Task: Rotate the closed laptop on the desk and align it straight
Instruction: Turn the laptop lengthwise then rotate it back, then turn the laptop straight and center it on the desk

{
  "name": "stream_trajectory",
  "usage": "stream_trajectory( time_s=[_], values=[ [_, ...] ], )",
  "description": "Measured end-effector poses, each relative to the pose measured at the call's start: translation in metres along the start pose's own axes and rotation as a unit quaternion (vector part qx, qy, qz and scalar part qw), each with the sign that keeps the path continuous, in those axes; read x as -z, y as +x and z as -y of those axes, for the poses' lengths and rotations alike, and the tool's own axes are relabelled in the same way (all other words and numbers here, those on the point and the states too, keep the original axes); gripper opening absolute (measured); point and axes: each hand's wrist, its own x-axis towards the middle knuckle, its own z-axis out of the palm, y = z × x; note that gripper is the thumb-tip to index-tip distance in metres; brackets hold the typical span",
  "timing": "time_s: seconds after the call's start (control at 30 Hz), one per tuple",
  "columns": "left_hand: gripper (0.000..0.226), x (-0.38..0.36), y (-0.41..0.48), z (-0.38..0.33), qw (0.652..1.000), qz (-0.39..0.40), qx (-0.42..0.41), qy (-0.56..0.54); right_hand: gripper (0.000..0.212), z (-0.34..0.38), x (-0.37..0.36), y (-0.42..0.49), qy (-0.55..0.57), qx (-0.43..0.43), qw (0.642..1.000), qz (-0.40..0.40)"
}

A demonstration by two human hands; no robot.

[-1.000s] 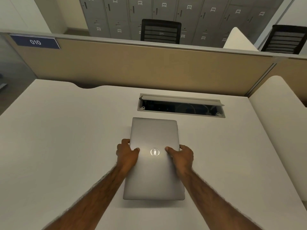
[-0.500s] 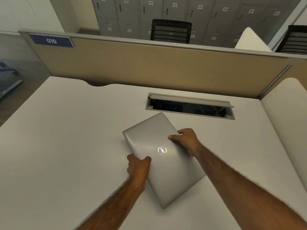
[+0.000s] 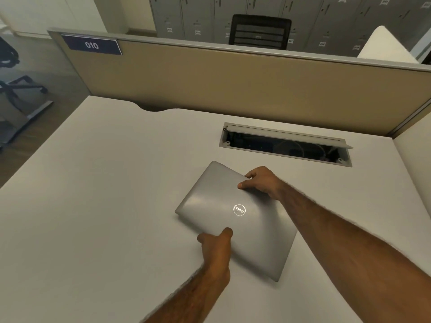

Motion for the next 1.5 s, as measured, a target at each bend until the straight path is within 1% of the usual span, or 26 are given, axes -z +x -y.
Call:
stream_trajectory(
  time_s=[0.2, 0.33, 0.43, 0.47, 0.6, 0.73, 0.87, 0.97, 1.1, 1.17, 1.27, 1.33, 1.43, 1.47, 1.5],
  values=[
    [0.041, 0.001, 0.001, 0.005, 1.000, 0.011, 0.020, -0.001, 0.050, -0.006, -0.006, 0.006, 0.004, 0.008, 1.000, 0.008],
    [0.062, 0.003, -0.002, 0.005, 0.999, 0.039, 0.031, -0.002, 0.047, -0.009, -0.010, 0.009, 0.005, 0.020, 1.000, -0.002],
    [0.072, 0.003, -0.007, 0.000, 0.998, 0.050, 0.040, -0.018, 0.047, -0.009, -0.009, 0.009, -0.010, 0.033, 0.999, -0.001],
    [0.071, 0.003, -0.008, 0.000, 0.998, 0.051, 0.043, -0.023, 0.047, -0.009, -0.008, 0.009, -0.011, 0.035, 0.999, 0.001],
    [0.053, 0.003, -0.006, 0.003, 0.997, 0.051, 0.043, -0.043, 0.049, -0.009, -0.007, 0.010, -0.009, 0.047, 0.999, 0.001],
    [0.057, 0.002, -0.009, 0.002, 0.996, 0.054, 0.034, -0.064, 0.048, -0.009, -0.007, 0.012, -0.021, 0.050, 0.999, 0.003],
    [0.050, 0.002, -0.012, 0.007, 0.995, 0.054, 0.037, -0.073, 0.047, -0.010, -0.009, 0.012, -0.033, 0.053, 0.998, 0.001],
    [0.053, 0.000, -0.013, 0.010, 0.994, 0.052, 0.038, -0.086, 0.047, -0.011, -0.011, 0.011, -0.043, 0.057, 0.997, -0.001],
    [0.050, -0.002, -0.014, 0.012, 0.994, 0.049, 0.042, -0.091, 0.046, -0.011, -0.013, 0.011, -0.047, 0.056, 0.997, -0.005],
    [0.057, -0.003, -0.016, 0.012, 0.994, 0.048, 0.044, -0.088, 0.046, -0.011, -0.014, 0.011, -0.048, 0.054, 0.997, -0.006],
    [0.082, -0.004, -0.019, 0.010, 0.995, 0.044, 0.044, -0.084, 0.045, -0.011, -0.016, 0.011, -0.048, 0.050, 0.998, -0.009],
    [0.089, -0.003, -0.019, 0.010, 0.995, 0.042, 0.038, -0.080, 0.045, -0.011, -0.017, 0.011, -0.052, 0.050, 0.997, -0.012],
    [0.083, -0.002, -0.014, 0.011, 0.996, 0.044, 0.036, -0.062, 0.046, -0.011, -0.018, 0.007, -0.061, 0.049, 0.997, -0.018],
    [0.076, 0.000, -0.012, 0.011, 0.997, 0.048, 0.039, -0.049, 0.048, -0.011, -0.018, 0.004, -0.067, 0.050, 0.996, -0.023],
    [0.063, 0.004, -0.009, 0.011, 0.997, 0.057, 0.039, -0.035, 0.050, -0.011, -0.019, 0.000, -0.076, 0.050, 0.995, -0.033]
  ],
)
